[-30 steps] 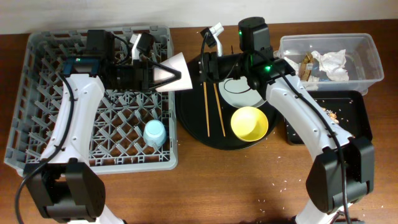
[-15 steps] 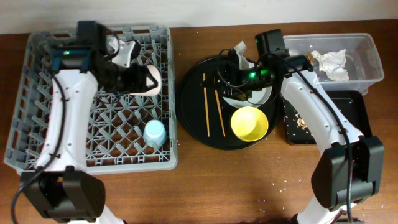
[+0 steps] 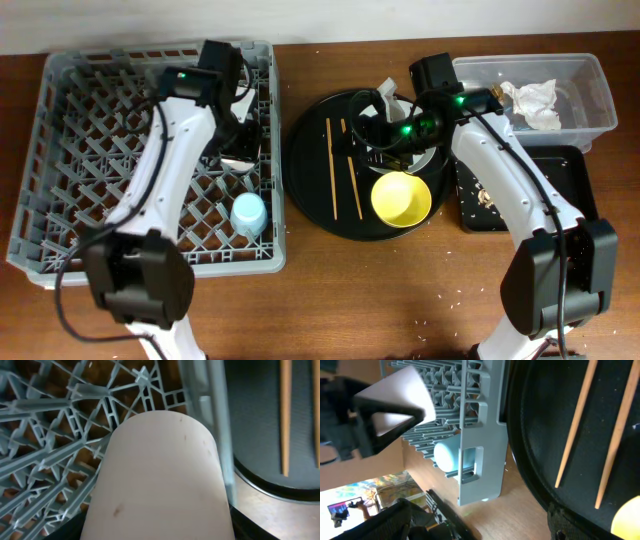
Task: Sort waste into correct bins and load items into the dishwasher rack
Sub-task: 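Lower the pink cup upside down into the rack with the left gripper, then move the left gripper to the yellow bowl and grasp its rim, then lift the yellow bowl and carry it over the rack's back row, then set the yellow bowl upright in the rack's back row and release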
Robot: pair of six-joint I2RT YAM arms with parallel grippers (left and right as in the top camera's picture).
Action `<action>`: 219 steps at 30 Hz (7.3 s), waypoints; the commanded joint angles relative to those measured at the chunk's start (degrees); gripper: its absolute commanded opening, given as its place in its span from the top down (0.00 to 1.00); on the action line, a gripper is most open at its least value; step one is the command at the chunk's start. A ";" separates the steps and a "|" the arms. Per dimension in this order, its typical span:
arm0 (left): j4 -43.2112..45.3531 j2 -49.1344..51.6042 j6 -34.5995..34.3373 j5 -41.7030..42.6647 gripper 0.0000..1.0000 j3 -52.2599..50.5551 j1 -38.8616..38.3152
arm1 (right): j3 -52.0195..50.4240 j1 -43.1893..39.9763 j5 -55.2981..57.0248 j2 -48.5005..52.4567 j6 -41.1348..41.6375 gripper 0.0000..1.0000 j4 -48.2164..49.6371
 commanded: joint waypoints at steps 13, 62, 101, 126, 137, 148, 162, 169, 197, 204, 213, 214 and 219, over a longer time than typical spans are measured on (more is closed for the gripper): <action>5.97 5.42 -0.57 -3.69 0.38 0.09 -0.15 | 0.11 0.11 1.53 -0.35 -1.97 0.12 -1.11; -21.59 9.68 -0.55 18.67 0.19 30.69 -5.62 | 22.62 -12.72 22.21 -10.71 -7.69 0.09 -22.77; 25.59 15.32 -23.56 9.11 0.53 -4.52 -28.65 | 25.35 -26.88 24.06 -16.11 -7.50 0.01 -30.71; -8.39 17.18 -15.17 -4.26 0.99 38.99 -21.09 | 25.35 -26.88 24.06 -16.00 -7.50 0.02 -30.71; -8.31 17.79 -11.80 -36.85 0.99 57.13 -8.59 | 25.35 -26.91 24.06 -16.00 -7.50 0.02 -30.71; 0.55 30.45 -10.10 -72.32 1.00 55.08 -8.59 | 25.35 -26.88 24.06 -15.96 -7.50 0.01 -30.69; 5.99 41.94 -11.02 -78.55 1.00 55.08 -7.72 | 25.35 -26.88 24.06 -15.96 -7.50 0.01 -30.71; 5.88 44.68 -11.02 -77.46 1.00 55.08 -7.34 | 25.35 -26.88 24.06 -15.96 -7.50 0.01 -30.71; -3.72 47.67 -12.26 -70.23 1.00 55.08 -10.49 | 25.35 -26.88 24.06 -15.96 -7.50 0.02 -30.69; -3.28 47.67 -12.26 -69.20 1.00 55.08 -10.49 | 25.35 -26.91 24.06 -15.96 -7.50 0.01 -30.69; -3.30 47.67 -12.22 -68.78 0.68 55.08 -12.63 | 25.35 -26.88 24.06 -15.96 -7.50 0.01 -30.69; -3.30 47.67 -12.22 -68.78 0.66 55.08 -13.00 | 25.35 -26.88 24.06 -15.96 -7.50 0.02 -30.69; -3.37 47.67 -10.45 -68.61 0.57 55.08 -14.38 | 25.35 -26.88 24.06 -15.96 -7.50 0.02 -30.69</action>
